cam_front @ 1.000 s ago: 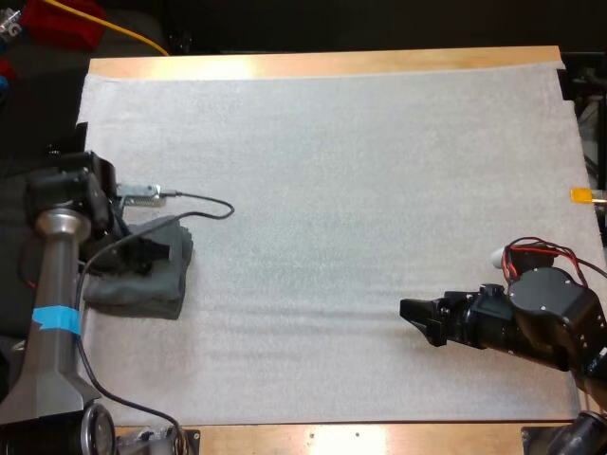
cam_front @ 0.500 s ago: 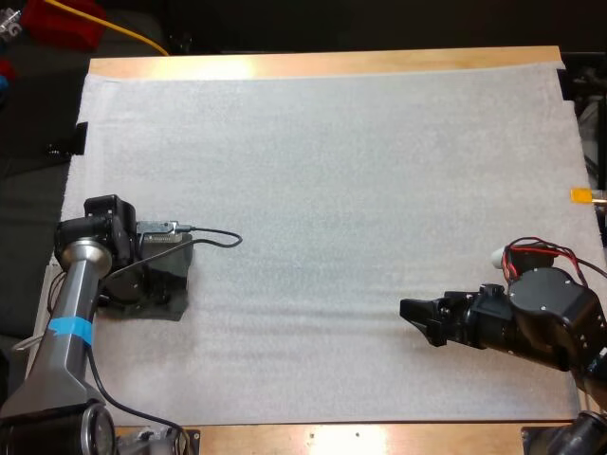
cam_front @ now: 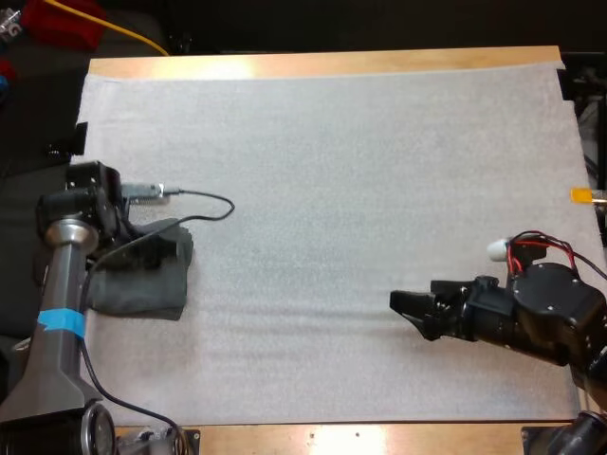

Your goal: Pick towel from pile, fold and stack

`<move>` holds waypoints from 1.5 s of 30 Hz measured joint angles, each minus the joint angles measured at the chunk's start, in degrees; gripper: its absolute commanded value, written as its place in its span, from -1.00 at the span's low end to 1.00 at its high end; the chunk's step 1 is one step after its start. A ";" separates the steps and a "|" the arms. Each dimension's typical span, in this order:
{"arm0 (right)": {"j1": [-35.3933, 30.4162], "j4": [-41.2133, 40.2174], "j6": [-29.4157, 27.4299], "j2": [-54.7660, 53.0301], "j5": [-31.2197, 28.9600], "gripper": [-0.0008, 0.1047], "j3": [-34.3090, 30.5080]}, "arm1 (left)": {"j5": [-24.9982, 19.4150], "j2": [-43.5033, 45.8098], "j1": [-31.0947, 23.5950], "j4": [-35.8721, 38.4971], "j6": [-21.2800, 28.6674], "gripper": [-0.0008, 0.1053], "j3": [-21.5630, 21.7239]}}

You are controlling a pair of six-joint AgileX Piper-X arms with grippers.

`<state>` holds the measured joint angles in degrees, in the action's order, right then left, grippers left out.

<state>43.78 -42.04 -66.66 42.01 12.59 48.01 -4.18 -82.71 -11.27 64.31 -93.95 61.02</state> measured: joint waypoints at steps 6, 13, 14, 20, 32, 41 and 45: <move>0.00 1.71 0.00 0.00 0.00 0.47 0.00 | 1.38 -0.06 0.00 -3.14 0.00 0.21 0.50; 0.00 1.96 0.40 0.00 0.00 0.47 0.00 | 3.58 -5.36 0.00 -6.15 -1.49 0.21 0.50; 0.00 1.96 1.04 0.00 0.00 0.47 0.00 | 3.56 -6.78 0.00 -6.13 -1.59 0.21 0.50; 0.00 1.96 1.79 0.00 0.00 0.47 0.00 | 5.04 -12.81 0.00 -6.40 -1.69 0.21 0.50; 0.00 1.96 1.93 0.00 0.00 0.47 0.00 | 11.31 -10.96 0.00 -3.02 -1.67 0.21 4.70; 0.00 1.96 1.93 0.00 0.00 0.47 0.00 | 11.78 3.24 0.00 -1.04 -1.67 0.21 6.90; 0.00 2.05 1.93 0.00 0.00 0.47 0.00 | 12.00 8.97 0.00 1.09 -1.67 0.21 6.90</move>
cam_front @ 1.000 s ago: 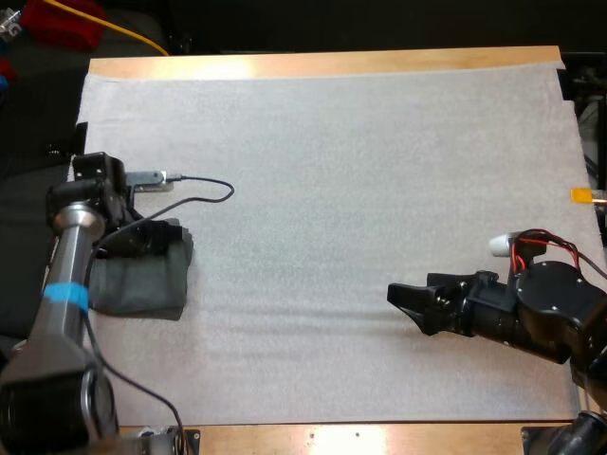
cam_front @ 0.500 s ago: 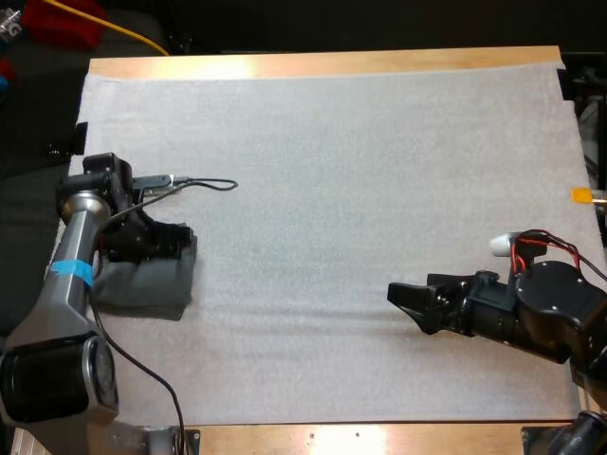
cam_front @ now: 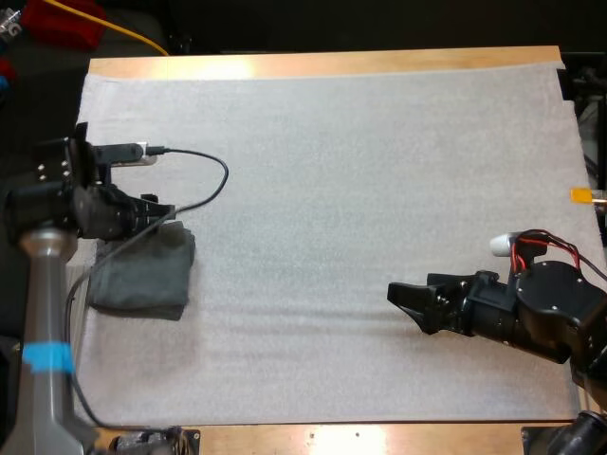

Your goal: Pick towel from pile, fold and stack

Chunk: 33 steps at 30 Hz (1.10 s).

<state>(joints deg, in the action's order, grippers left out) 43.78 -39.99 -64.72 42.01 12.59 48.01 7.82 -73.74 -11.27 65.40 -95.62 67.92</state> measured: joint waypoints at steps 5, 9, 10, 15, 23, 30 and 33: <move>0.00 -0.01 -0.20 0.00 0.00 0.47 0.00 | 0.77 6.39 0.00 2.99 0.00 0.21 0.05; -0.12 -0.01 -2.43 0.00 -1.51 0.47 0.00 | 2.43 10.95 0.00 4.76 -0.37 0.21 0.06; -0.12 -0.01 -3.10 0.00 -2.17 0.47 0.00 | 3.15 12.17 0.00 4.97 -0.59 0.21 0.06; -0.12 -0.01 -4.20 0.00 -4.42 0.47 0.00 | 5.43 18.31 0.00 5.19 -1.45 0.21 0.06; -3.46 -5.67 -8.54 0.00 -6.96 0.47 0.00 | 7.26 25.24 3.47 6.29 -1.74 0.21 0.06; -13.77 -9.87 -14.10 0.00 -7.48 0.47 0.00 | 7.40 28.74 7.23 6.72 -1.62 0.21 0.06; -18.53 -12.05 -16.34 0.00 -7.62 0.47 0.00 | 7.35 30.19 7.25 7.26 -1.32 0.21 0.06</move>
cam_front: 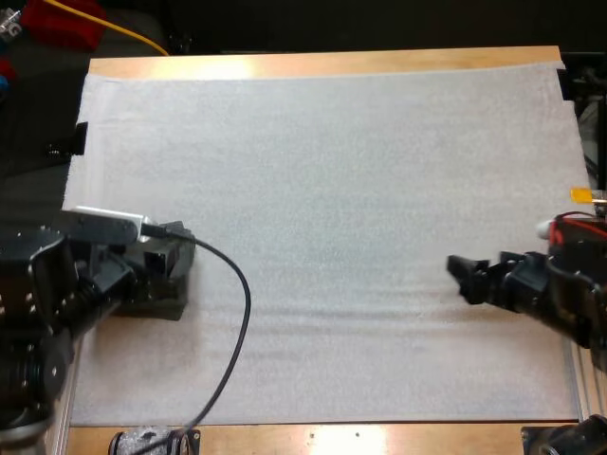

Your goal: Pick towel from pile, fold and stack

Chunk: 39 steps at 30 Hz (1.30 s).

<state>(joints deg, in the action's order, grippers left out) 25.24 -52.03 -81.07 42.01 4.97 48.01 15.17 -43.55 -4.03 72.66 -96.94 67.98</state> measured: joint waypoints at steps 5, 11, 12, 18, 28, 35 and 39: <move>-8.27 -4.46 -3.54 -0.22 -0.05 0.47 0.00 | 0.00 1.91 0.00 0.09 0.95 0.21 0.00; -18.22 -9.16 -7.34 -1.75 -0.09 0.47 0.00 | -0.24 2.19 1.00 0.09 1.90 0.21 0.00; -20.19 -9.66 -8.12 -2.25 -0.09 0.47 0.00 | -0.43 2.19 1.93 0.09 2.46 0.21 0.00; -27.39 -11.53 -11.65 -5.73 -0.23 0.47 0.00 | -9.95 2.19 7.21 0.74 4.31 0.21 0.00; -27.42 -12.18 -17.28 -13.96 -0.13 0.47 0.00 | -13.64 6.80 7.54 0.37 3.46 0.21 -1.34; -27.42 -12.46 -17.47 -21.24 2.12 0.47 0.00 | -13.64 17.62 7.54 0.15 3.18 0.21 -6.17; -27.42 -13.30 -17.47 -25.55 4.72 0.47 0.00 | -13.64 24.21 7.54 0.15 3.00 0.21 -9.69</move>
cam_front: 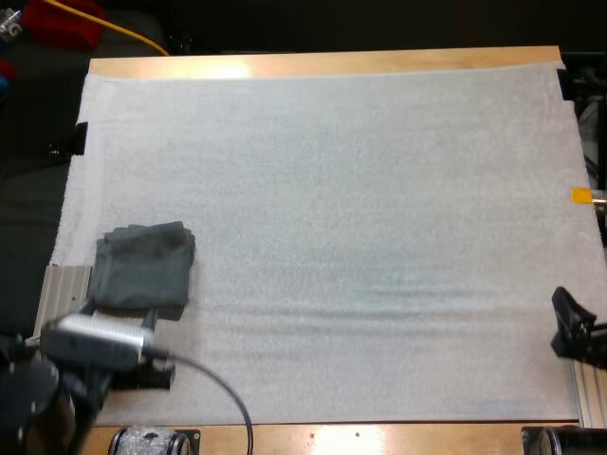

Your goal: Pick towel from pile, fold and stack

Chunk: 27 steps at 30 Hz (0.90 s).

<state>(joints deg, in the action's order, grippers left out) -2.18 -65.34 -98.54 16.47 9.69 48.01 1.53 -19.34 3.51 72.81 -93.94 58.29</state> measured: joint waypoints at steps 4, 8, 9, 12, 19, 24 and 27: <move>0.00 -0.41 0.23 -4.26 0.31 0.47 0.00 | 0.24 6.20 0.00 0.27 0.00 0.21 -3.15; 0.00 -0.41 0.93 -8.80 0.31 0.47 0.00 | 0.50 11.44 0.00 0.36 0.00 0.21 -4.90; 0.00 -0.41 1.03 -9.97 0.38 0.47 0.00 | 0.50 12.60 0.00 0.48 0.00 0.21 -5.08; 0.00 -0.41 1.09 -13.13 0.38 0.47 0.00 | 0.50 15.84 0.00 2.20 0.00 0.21 -5.28; 0.00 -3.22 1.24 -17.16 0.53 0.47 0.10 | 0.60 20.17 0.00 7.49 0.00 0.21 -5.28; 0.00 -7.37 1.24 -17.14 0.53 0.47 -0.13 | 2.65 20.18 0.00 12.32 0.00 0.21 -5.28; 0.00 -7.67 1.24 -17.14 0.53 0.47 -0.67 | 3.05 20.18 -0.10 14.89 0.00 0.21 -5.28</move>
<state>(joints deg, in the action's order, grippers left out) -2.18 -73.00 -97.30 -0.67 10.22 47.34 4.59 0.84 3.41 87.70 -93.94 53.01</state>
